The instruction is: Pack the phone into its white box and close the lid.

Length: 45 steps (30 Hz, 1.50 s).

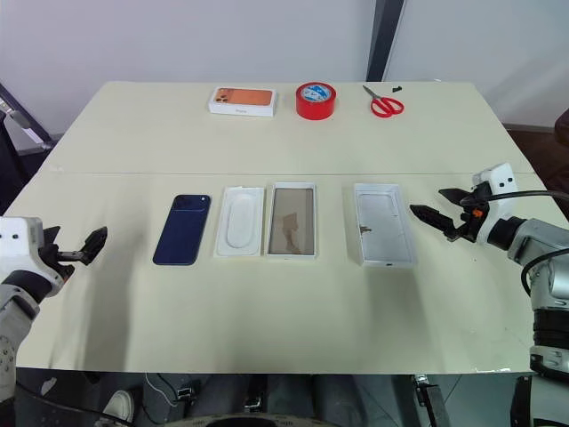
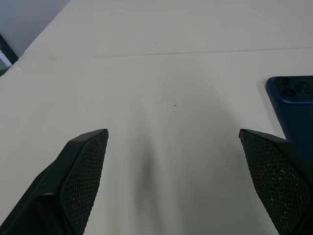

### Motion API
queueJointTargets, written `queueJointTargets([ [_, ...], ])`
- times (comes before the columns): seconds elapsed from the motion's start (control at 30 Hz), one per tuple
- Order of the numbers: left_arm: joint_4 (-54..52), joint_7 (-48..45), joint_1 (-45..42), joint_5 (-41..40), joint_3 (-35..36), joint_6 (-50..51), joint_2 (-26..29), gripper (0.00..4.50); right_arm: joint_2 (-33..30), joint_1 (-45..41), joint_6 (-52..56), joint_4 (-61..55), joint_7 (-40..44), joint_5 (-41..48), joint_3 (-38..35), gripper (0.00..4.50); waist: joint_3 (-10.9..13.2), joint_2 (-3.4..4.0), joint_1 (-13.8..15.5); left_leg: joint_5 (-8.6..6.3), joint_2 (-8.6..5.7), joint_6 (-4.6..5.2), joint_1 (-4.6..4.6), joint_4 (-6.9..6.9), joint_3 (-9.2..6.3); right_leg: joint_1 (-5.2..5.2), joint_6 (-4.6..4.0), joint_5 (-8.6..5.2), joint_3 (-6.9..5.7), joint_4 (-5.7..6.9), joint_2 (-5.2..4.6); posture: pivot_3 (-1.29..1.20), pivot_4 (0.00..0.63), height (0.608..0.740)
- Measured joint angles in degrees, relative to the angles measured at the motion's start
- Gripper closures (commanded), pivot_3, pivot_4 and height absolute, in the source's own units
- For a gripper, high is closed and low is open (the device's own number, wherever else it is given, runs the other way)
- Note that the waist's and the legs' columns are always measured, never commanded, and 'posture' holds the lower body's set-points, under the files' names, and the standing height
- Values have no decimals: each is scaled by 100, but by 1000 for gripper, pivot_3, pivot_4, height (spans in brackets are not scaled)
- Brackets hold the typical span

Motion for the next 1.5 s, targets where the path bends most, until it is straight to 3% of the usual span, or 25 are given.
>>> queueJointTargets([
  [0.4,-352,190,-109,-97,-204,195,-198,0,35,-368,67,-255,62,-92,306,18,0,-1,0,2,0,-4,1,1,0,0,0,1,0,3,1,0,150,725],
  [0.53,-757,223,-340,-397,-549,681,-198,0,269,-318,161,-866,30,-80,572,18,-1,-2,6,3,0,-4,1,4,-1,2,1,1,-1,7,2,0,150,725],
  [0.67,-1226,291,-811,-708,-1327,1320,-204,0,571,-256,199,-1505,-108,-85,979,18,-1,-2,6,3,-1,-5,0,5,-1,1,2,2,-1,8,5,0,150,725],
  [0.83,-1495,941,-1508,-1248,-1862,2626,-897,0,722,-69,264,-2601,-155,-100,1507,18,-2,-7,3,5,-1,-5,0,12,-4,1,4,2,-2,19,12,0,150,725],
  [1.0,-1355,1884,-2379,-1565,-1440,4118,-1998,0,859,-43,438,-3441,-265,-90,1981,18,2,-14,9,6,3,-6,-6,51,-12,-2,6,0,-6,51,25,0,150,725],
  [1.13,-901,2383,-3229,-1286,-929,5307,-2591,0,985,-124,479,-3718,-349,-101,2257,18,4,-17,9,3,3,-2,-9,75,-14,4,9,-1,-6,57,32,0,150,725],
  [1.5,586,2753,-4072,-1305,-536,5488,-2809,0,992,-168,373,-3731,-403,-204,2350,18,5,-20,15,7,3,-11,-9,78,-14,4,9,-2,-5,57,30,0,150,725],
])
